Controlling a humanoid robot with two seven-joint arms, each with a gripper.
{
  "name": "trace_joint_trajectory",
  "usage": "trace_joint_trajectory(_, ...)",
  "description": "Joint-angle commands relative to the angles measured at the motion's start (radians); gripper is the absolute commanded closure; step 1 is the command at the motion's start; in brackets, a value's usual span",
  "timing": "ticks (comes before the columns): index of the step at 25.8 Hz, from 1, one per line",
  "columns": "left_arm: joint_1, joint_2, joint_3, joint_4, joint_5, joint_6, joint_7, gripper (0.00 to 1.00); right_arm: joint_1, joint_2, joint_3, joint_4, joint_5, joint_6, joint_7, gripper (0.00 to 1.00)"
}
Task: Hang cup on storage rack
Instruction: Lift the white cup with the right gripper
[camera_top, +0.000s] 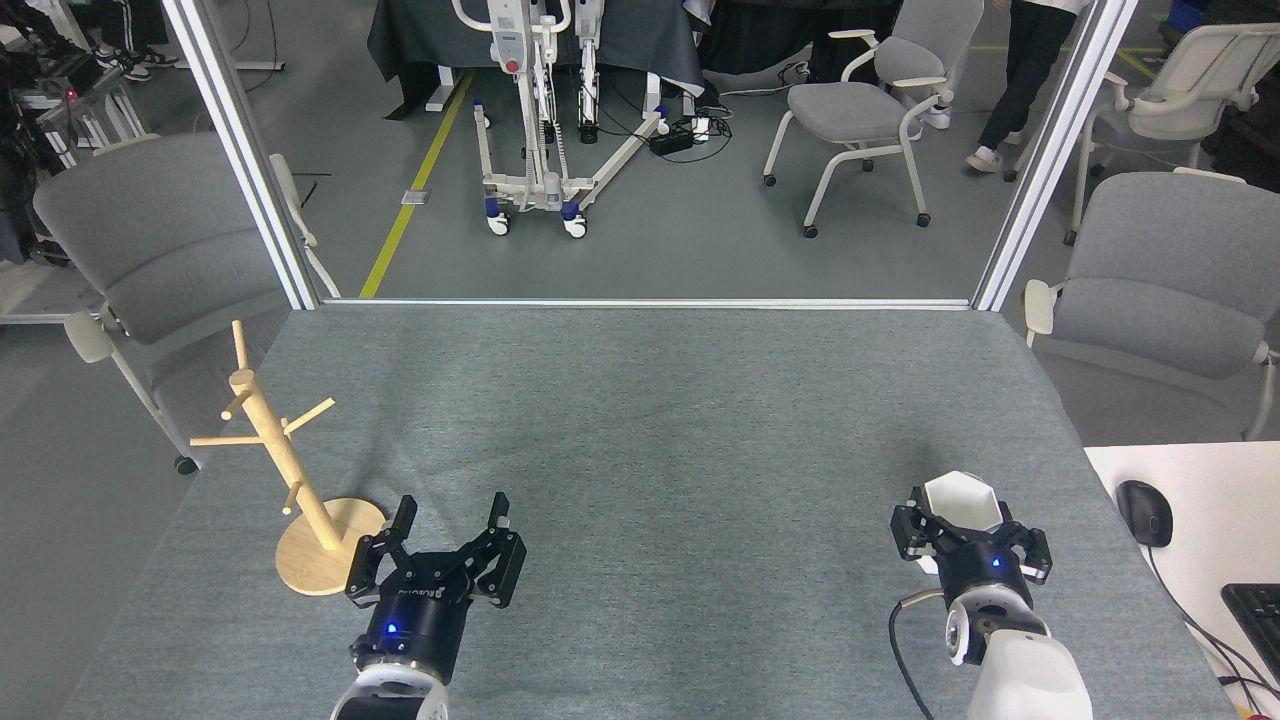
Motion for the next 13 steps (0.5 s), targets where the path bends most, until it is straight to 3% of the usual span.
trace_joint_trajectory(1, -0.001, -0.001, 0.0, 0.0, 0.0, -0.002, 0.0, 0.01, -0.002, 0.0, 0.0, 0.012, 0.0, -0.001, 0.002, 0.01)
trace_joint_trajectory(13, -0.004, -0.003, 0.0, -0.002, 0.002, -0.004, 0.002, 0.01, -0.004, 0.0, 0.0, 0.021, 0.0, -0.001, 0.002, 0.01)
